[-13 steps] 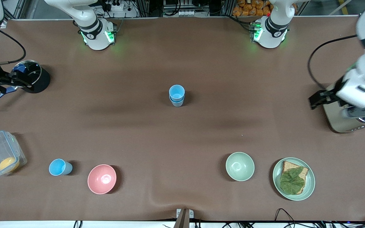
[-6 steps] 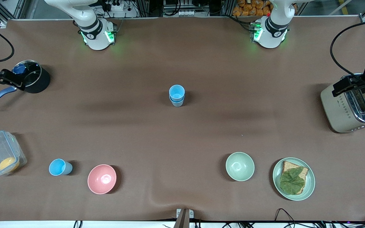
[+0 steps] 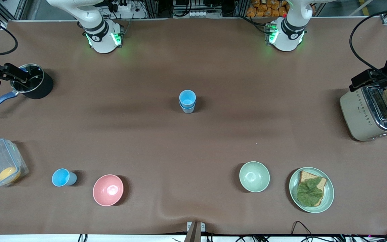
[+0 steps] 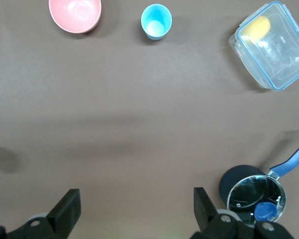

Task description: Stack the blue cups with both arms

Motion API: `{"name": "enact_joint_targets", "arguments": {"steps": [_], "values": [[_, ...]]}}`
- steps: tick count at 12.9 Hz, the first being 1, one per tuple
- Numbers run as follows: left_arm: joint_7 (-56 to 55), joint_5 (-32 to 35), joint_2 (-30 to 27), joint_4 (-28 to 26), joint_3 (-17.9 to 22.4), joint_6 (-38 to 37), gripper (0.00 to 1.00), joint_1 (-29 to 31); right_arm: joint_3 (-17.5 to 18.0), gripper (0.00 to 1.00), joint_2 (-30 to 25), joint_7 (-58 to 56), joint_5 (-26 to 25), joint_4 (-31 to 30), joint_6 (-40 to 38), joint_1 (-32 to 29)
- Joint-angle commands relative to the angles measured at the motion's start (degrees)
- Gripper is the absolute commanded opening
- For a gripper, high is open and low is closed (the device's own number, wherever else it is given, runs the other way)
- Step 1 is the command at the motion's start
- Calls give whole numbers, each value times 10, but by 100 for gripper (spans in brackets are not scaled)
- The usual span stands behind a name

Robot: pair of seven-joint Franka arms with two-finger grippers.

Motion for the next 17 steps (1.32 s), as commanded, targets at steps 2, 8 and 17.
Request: {"name": "enact_joint_targets", "arguments": {"steps": [2,8,17], "values": [[-10,-1,-20,-16,-6,-10,100,-6,119,100,-1,6,38,7,-11,-136],[-5,1,-22,-16,-34,-19,100,-10,108,100,1,27,32,7,-19,-130],[2,21,-19,0,-48,-21,100,-10,108,100,-2,27,32,7,-1,-126]]}}
